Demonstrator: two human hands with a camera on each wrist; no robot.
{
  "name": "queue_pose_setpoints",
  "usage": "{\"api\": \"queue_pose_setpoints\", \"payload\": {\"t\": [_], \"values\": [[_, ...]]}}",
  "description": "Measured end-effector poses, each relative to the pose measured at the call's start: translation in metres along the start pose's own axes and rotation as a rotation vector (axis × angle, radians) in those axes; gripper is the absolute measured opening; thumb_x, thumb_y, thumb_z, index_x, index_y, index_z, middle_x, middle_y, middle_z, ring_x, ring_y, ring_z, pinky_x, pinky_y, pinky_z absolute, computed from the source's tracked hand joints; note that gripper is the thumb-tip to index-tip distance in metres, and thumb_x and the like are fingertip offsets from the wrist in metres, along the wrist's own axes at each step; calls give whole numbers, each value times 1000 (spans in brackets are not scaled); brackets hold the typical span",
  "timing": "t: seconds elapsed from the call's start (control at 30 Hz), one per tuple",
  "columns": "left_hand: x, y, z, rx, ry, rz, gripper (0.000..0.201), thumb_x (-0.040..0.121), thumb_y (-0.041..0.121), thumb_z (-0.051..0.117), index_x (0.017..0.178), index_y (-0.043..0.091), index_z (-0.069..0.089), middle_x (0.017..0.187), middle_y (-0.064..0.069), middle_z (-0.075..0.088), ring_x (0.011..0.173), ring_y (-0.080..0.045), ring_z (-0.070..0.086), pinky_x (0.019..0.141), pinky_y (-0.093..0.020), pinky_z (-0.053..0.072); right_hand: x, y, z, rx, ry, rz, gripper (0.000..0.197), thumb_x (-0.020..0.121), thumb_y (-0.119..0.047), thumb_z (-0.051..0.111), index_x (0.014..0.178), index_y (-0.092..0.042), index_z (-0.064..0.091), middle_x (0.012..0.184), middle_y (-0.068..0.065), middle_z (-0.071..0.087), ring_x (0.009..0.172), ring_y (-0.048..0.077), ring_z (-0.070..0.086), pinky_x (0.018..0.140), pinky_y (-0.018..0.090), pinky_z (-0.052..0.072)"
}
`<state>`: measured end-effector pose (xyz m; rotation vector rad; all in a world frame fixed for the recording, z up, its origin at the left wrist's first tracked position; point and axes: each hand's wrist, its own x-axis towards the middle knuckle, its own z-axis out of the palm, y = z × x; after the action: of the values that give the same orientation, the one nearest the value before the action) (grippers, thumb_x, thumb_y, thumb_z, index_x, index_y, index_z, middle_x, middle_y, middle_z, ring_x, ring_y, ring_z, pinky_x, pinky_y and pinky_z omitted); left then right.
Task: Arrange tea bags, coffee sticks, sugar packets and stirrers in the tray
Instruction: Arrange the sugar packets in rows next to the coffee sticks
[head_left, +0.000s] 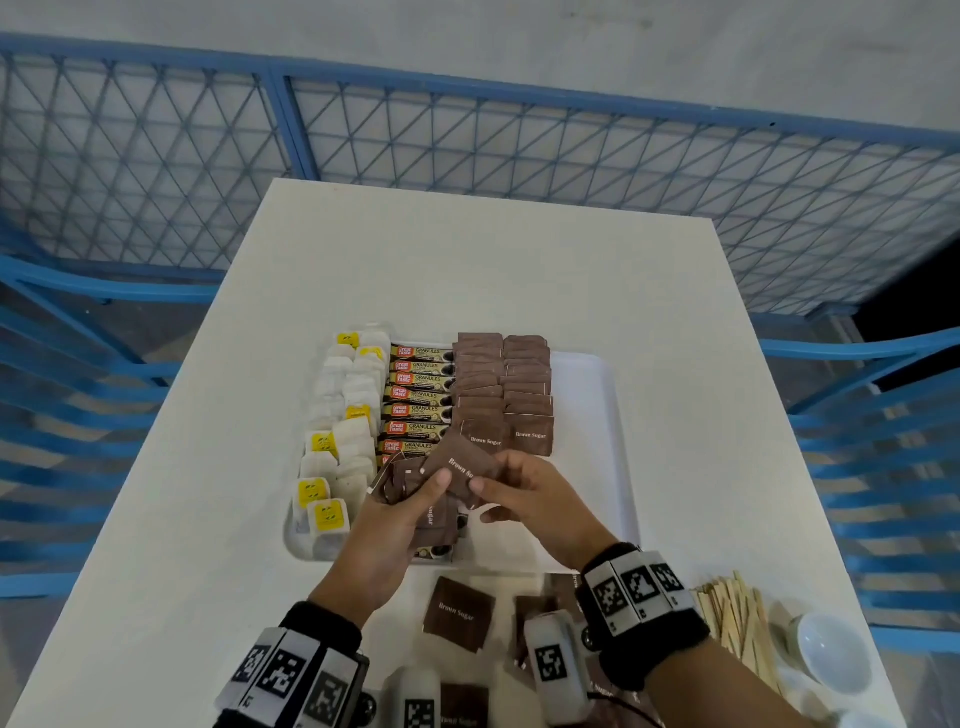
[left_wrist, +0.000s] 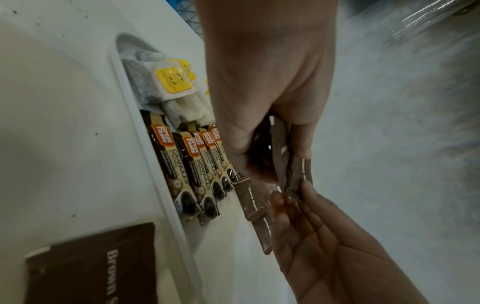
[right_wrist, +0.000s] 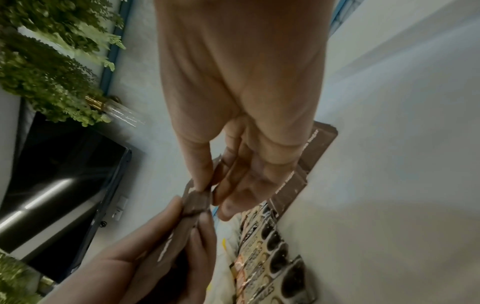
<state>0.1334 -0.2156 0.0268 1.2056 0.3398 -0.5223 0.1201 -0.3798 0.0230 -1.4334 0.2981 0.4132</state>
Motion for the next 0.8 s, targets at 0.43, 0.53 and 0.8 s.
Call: {"api": "queue_pose_setpoints", "payload": {"t": [0.43,0.53,0.8], "values": [[2,-2,-5,37,11,-68,28,90,-7,47,97,14,63,71,2,73,66,-10,70,58,-26,56,16,13,-58,-184,398,10,5,89,-9,59,90,-12,63,83,6,64,66,13,61,57,19,48],[3,-2,-7,37,26,-49,28,88,-9,50,95,15,63,72,4,73,64,-8,70,55,-25,56,22,20,-68,-332,458,20,2,87,-13,63,89,-14,63,82,4,66,62,10,56,60,17,44],[4,-3,-7,3,81,-37,29,85,-8,56,102,15,62,88,-1,72,84,-17,67,68,-30,56,36,29,-67,-436,581,27,7,82,-19,68,83,-17,62,78,-1,64,71,12,56,62,14,42]]}}
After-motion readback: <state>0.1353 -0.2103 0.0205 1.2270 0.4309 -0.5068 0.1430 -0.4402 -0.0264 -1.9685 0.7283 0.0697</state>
